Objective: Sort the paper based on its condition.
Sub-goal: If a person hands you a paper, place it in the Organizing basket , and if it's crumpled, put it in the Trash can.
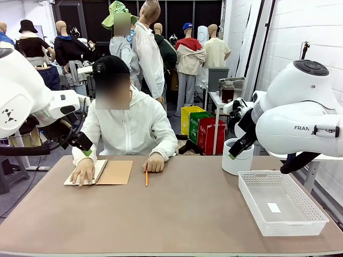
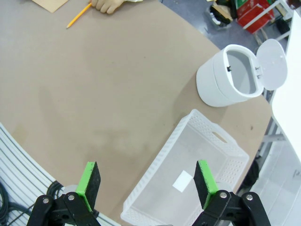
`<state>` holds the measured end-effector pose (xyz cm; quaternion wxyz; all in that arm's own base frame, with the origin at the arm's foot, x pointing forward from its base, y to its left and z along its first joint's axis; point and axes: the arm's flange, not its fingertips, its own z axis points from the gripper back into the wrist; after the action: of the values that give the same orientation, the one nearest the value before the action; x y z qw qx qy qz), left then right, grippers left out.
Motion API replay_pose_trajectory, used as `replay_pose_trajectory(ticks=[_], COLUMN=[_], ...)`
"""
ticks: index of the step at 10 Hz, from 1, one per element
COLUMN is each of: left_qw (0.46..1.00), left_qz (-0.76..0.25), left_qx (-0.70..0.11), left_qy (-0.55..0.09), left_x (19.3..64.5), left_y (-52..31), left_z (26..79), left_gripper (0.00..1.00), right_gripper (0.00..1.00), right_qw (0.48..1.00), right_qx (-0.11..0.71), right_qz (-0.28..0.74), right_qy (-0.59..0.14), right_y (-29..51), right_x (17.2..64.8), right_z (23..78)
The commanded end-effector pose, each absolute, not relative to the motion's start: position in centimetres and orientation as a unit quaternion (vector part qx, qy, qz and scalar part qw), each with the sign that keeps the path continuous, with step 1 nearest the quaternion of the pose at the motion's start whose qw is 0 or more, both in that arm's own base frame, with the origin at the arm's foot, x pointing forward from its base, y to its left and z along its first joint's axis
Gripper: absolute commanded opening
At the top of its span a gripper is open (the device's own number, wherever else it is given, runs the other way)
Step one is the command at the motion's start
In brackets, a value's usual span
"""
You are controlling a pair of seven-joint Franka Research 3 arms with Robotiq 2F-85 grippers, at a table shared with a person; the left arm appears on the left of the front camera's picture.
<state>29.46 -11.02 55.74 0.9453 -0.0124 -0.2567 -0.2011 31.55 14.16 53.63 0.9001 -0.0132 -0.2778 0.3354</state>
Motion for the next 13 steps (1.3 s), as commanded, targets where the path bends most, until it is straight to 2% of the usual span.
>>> replay_pose_trajectory(ticks=[1,13], left_qw=[0.945,0.945], left_qz=[-0.202,-0.202], left_qx=[-0.013,-0.013], left_qy=[-0.257,-0.257], left_x=[29.42,29.42], left_y=[-11.05,-11.05], left_z=[55.8,55.8], left_gripper=[1.0,1.0], right_gripper=[1.0,1.0], right_qw=[0.9,0.9], right_qx=[-0.014,-0.014], right_qz=[0.335,0.335], right_qy=[-0.278,-0.278], right_y=[14.15,14.15], right_x=[31.56,31.56], right_z=[53.63,53.63])
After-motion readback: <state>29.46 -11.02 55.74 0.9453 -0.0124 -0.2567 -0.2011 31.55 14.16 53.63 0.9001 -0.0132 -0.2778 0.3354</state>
